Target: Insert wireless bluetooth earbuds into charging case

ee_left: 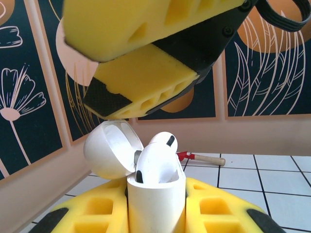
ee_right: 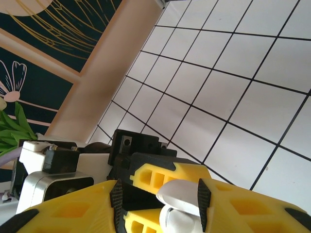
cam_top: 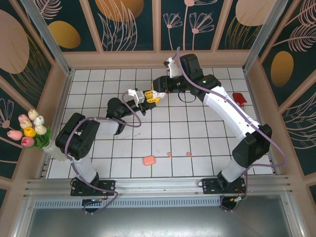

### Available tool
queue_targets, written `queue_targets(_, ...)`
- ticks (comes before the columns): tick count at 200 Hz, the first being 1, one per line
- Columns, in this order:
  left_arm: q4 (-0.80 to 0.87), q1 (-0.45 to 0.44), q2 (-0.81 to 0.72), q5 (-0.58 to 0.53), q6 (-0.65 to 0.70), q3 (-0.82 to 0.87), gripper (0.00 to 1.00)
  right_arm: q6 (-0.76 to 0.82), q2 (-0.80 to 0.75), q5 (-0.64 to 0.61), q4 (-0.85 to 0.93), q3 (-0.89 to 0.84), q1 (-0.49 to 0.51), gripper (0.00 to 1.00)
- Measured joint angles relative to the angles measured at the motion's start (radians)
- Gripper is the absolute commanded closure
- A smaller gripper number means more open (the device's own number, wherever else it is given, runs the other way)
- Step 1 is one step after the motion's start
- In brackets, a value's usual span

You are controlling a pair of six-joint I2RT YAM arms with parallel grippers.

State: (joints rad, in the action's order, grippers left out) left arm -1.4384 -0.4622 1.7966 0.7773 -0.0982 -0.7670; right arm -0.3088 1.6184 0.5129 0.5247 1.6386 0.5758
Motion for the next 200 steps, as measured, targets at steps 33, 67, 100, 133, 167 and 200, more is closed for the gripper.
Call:
queue_targets(33,-0.001,0.0,0.0,0.0,-0.004,0.0,1.0,-0.015,-0.052,-0.039,-0.014,-0.031,-0.002,0.53)
queue_targets(67,-0.001,0.0,0.002,0.0,-0.011,0.0,1.0,-0.014,-0.035,-0.058,-0.017,-0.006,-0.018,0.52)
queue_targets(100,-0.001,0.0,0.004,0.0,-0.011,0.0,1.0,-0.003,0.093,-0.063,0.013,0.135,-0.047,0.53)
queue_targets(133,0.0,0.0,0.01,0.0,-0.011,-0.002,1.0,0.024,0.221,-0.059,0.072,0.261,-0.051,0.53)
queue_targets(167,0.004,0.0,0.022,0.0,-0.011,-0.021,1.0,0.068,0.253,-0.04,0.161,0.278,-0.03,0.55)
queue_targets(200,0.018,0.001,0.034,0.013,-0.012,-0.028,1.0,0.11,0.218,-0.052,0.172,0.233,-0.005,0.56)
